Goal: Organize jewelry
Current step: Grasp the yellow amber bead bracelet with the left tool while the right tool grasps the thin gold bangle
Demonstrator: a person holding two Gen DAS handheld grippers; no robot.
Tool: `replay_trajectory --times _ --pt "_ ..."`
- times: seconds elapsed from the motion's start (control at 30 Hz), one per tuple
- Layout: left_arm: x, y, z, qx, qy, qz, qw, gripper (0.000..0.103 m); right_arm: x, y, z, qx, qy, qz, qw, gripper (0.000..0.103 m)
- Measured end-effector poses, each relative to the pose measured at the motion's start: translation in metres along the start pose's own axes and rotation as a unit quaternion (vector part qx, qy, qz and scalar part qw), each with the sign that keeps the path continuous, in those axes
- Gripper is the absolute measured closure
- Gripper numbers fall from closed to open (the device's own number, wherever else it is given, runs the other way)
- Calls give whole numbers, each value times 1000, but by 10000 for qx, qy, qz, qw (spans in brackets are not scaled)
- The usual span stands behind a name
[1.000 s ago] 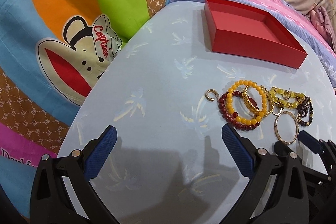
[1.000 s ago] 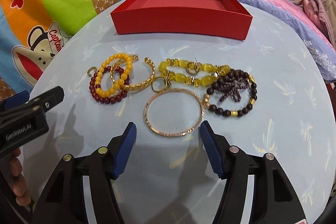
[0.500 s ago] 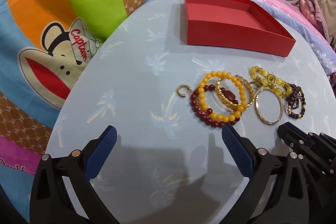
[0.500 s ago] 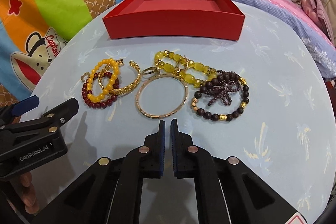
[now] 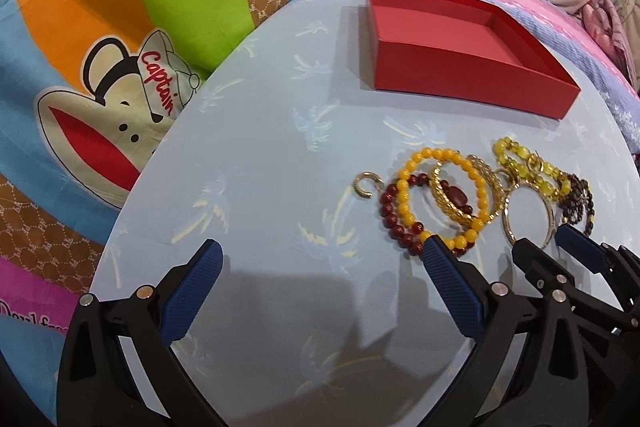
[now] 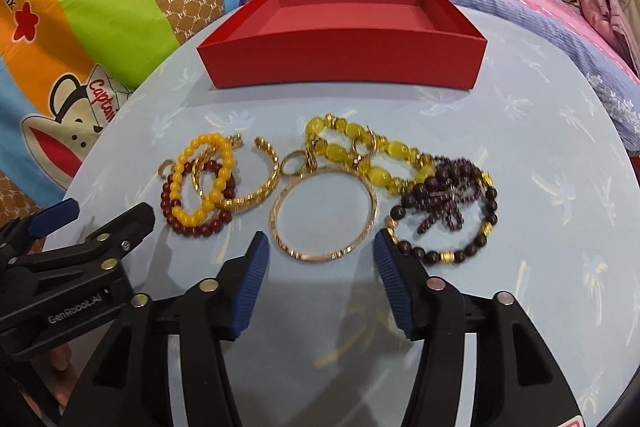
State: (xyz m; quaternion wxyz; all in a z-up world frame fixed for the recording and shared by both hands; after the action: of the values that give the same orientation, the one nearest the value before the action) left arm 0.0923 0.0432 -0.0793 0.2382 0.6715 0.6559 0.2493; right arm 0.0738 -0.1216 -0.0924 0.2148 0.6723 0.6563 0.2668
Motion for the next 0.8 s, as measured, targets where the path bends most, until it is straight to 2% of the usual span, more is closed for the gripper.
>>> replay_trajectory --times 0.2,0.27,0.33,0.53,0.7,0.8 --pt "5 7 3 -12 -5 -94 10000 7 2 14 15 -92 -135 -87 9998 40" --pt "4 9 6 -2 -12 -89 10000 7 1 17 18 -132 -180 -138 9997 40" --pt "2 9 7 16 -40 -74 10000 7 0 18 18 -155 -214 -187 9995 45" --pt "-8 11 14 73 -123 -17 9999 7 -11 15 9 -113 -102 36 9999 46" --pt "-18 20 19 -46 -187 114 9998 8 -17 17 -5 -177 -82 137 9997 45" --pt "-21 23 25 -77 -231 159 9996 12 -18 18 -12 -221 -110 120 9996 45"
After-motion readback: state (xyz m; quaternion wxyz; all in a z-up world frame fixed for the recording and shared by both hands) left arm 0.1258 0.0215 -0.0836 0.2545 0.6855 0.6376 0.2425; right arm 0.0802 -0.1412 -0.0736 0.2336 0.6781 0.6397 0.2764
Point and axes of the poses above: each gripper's, at about its wrist camera, not at the fingertips, and z roughly the way its jaws point, x to its left, y to its top, the point moved 8 cm from there along z, roughly the way its jaws point, and after that the axes turned 7 degrees about -x, right-handed, at the moved point
